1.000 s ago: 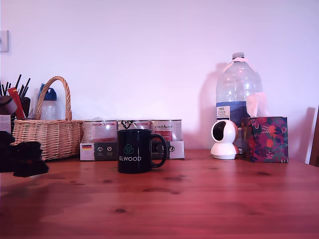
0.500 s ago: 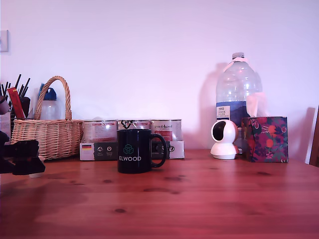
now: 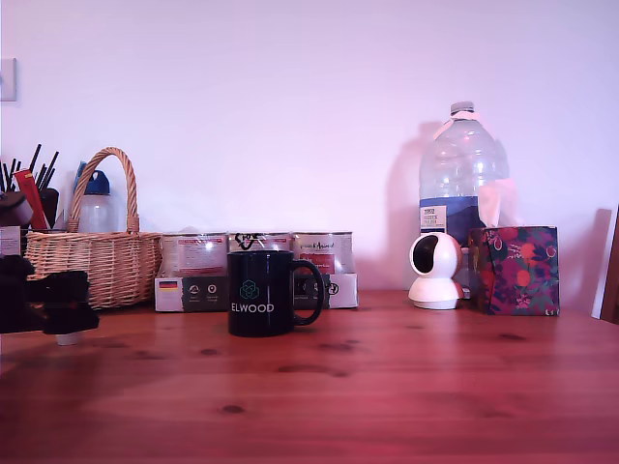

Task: Pick up the coffee capsules from the table one by one and drop them inside the nearest coffee cup

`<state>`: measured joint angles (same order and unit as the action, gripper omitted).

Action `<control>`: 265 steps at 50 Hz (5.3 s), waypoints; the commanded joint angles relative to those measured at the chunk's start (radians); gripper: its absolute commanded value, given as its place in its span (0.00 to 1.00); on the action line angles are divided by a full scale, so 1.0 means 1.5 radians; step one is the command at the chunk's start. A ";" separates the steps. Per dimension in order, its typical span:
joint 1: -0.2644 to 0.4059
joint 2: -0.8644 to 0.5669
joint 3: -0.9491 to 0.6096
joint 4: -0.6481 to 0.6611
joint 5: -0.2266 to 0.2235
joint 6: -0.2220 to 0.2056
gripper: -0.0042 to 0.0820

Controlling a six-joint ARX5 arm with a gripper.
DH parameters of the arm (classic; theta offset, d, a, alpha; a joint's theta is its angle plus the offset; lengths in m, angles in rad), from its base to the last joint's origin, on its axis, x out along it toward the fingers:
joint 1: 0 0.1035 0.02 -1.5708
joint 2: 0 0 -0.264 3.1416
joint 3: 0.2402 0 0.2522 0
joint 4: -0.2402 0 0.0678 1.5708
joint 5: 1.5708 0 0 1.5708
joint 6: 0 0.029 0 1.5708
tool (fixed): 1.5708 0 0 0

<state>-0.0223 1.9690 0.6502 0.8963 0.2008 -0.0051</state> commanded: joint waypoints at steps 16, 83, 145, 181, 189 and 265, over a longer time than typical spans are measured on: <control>0.004 0.042 0.049 -0.042 0.014 -0.003 0.77; -0.016 -0.128 0.049 -0.315 0.152 0.022 0.21; -0.213 -0.423 0.049 -0.528 0.116 0.044 0.21; -0.215 -0.364 0.200 -0.760 0.052 0.039 0.22; -0.218 -0.300 0.277 -0.797 0.051 0.040 0.22; -0.256 0.132 0.827 -1.084 0.010 0.098 0.22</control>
<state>-0.4000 2.1349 1.8774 -0.7319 0.2146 0.1345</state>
